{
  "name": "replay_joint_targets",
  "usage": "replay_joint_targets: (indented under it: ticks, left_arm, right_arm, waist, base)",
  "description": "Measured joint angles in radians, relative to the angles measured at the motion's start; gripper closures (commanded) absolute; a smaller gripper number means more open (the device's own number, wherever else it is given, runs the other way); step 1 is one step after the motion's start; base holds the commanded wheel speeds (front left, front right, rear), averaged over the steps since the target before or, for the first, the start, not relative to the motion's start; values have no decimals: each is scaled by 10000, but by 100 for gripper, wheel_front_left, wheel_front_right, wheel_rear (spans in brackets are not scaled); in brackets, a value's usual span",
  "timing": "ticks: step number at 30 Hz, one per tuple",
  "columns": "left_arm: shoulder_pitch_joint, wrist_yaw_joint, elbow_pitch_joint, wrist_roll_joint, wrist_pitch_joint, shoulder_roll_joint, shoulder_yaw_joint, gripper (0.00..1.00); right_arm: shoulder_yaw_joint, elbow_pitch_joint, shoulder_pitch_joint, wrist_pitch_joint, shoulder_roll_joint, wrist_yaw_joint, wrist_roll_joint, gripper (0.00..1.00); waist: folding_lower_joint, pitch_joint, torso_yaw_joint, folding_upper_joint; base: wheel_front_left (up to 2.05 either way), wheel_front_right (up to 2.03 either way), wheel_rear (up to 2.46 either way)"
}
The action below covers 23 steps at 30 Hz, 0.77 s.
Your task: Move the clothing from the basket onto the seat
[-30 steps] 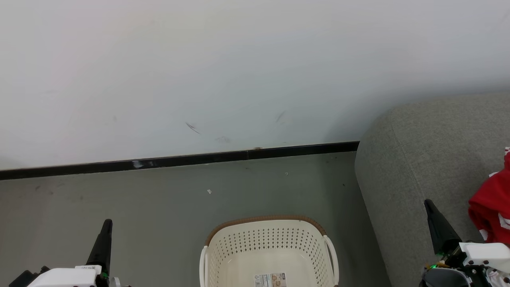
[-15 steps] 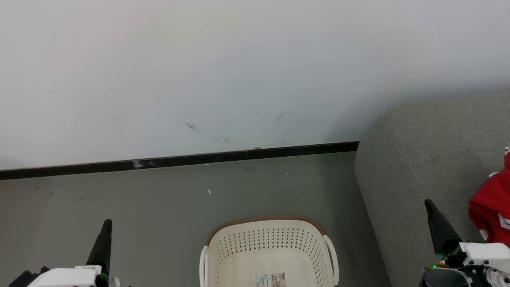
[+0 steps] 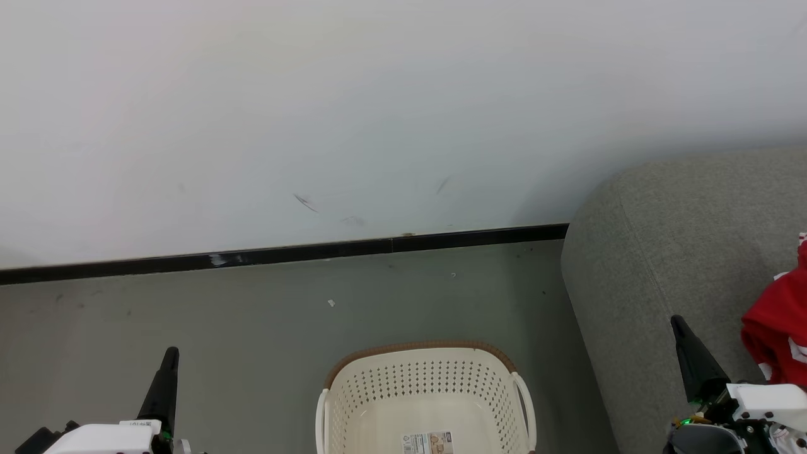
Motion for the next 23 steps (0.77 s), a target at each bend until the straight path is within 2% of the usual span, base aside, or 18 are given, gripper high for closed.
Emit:
replay_joint_targets:
  ticks: [23]
  left_arm:
    - [-5, -2, 10, 0, 0, -6, 4, 100]
  right_arm:
    - [-21, 4, 0, 6, 13, 0, -4, 100]
  waist:
    - [0, 0, 0, 0]
  base:
    - [0, 0, 0]
